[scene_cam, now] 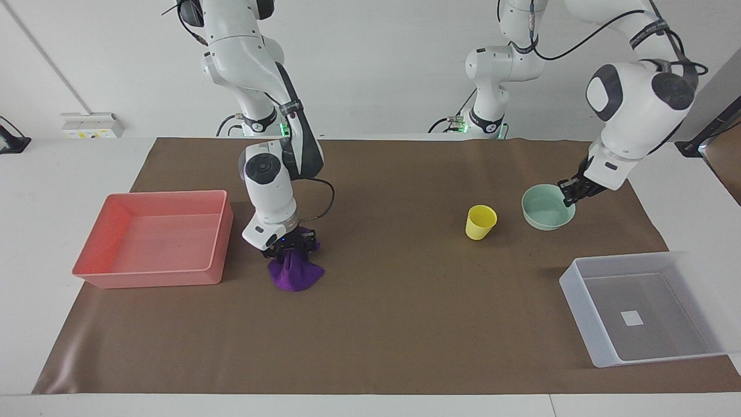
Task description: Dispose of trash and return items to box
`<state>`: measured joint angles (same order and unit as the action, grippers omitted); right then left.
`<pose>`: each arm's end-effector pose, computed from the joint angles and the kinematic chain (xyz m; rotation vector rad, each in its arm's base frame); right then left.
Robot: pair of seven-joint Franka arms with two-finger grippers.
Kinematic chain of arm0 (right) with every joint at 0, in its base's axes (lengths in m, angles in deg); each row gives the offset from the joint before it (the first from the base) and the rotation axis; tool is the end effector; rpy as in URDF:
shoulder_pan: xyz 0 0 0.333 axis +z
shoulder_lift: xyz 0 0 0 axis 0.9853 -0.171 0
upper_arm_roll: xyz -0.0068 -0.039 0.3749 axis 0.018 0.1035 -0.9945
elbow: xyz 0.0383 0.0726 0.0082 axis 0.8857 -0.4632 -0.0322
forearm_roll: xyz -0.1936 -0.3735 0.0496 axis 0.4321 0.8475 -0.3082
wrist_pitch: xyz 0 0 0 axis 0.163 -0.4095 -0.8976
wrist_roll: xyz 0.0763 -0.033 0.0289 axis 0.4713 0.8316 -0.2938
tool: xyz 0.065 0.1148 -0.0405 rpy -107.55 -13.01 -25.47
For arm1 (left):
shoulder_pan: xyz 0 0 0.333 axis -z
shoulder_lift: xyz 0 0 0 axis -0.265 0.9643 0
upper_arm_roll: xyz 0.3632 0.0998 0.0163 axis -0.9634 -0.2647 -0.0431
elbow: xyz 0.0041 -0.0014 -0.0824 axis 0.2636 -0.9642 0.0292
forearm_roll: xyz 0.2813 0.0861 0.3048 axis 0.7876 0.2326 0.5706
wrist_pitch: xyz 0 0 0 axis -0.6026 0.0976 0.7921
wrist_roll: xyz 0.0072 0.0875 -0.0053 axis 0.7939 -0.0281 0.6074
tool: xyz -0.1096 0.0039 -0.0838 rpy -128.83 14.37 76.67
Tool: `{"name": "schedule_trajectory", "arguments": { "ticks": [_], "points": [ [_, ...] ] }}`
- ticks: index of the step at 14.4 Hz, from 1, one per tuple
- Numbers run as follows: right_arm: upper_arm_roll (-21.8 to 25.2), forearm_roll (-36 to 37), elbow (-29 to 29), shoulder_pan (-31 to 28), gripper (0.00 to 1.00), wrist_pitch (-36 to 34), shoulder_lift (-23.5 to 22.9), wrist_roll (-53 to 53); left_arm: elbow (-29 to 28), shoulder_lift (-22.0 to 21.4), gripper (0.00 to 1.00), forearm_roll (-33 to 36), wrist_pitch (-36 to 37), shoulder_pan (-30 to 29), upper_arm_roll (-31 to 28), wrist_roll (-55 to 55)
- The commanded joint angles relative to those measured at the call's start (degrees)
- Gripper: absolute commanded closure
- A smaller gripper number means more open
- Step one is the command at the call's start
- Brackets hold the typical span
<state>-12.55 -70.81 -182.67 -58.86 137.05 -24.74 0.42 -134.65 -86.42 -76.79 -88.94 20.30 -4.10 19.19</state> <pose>0.6235 0.1819 0.2978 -3.1202 -0.2154 -0.1252 0.6020 -0.0267 0.5552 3.1394 0.0783 0.0179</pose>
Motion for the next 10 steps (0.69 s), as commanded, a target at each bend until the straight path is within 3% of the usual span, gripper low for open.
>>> {"name": "schedule_trajectory", "arguments": {
  "ticks": [1, 4, 7, 9, 10],
  "points": [
    [-0.1, -0.5, -0.9, -0.1, 0.95, 0.1, 1.1, 2.0, 13.4, 13.0, 1.00, -1.4, 0.2, -4.5, -1.1, 0.1],
    [-0.1, -0.5, -0.3, -0.4, 1.00, -0.9, 2.1, 1.9, 22.8, 23.6, 1.00, -5.8, -5.6, -9.1, -1.4, 0.2],
    [0.1, -0.5, 3.2, -1.8, 1.00, -8.9, 6.0, 1.4, 27.3, 34.4, 1.00, -6.4, -15.6, -11.3, -1.2, 0.2],
    [0.1, -0.5, 5.5, -3.0, 1.00, -14.7, 9.2, 1.5, 27.4, 36.7, 1.00, -6.0, -18.1, -12.4, -1.4, -0.4],
    [0.3, -0.3, 6.3, -3.3, 1.00, -17.6, 11.6, 1.6, 24.2, 36.4, 0.99, -5.7, -21.7, -11.9, -1.4, -0.6]
  ]
}}
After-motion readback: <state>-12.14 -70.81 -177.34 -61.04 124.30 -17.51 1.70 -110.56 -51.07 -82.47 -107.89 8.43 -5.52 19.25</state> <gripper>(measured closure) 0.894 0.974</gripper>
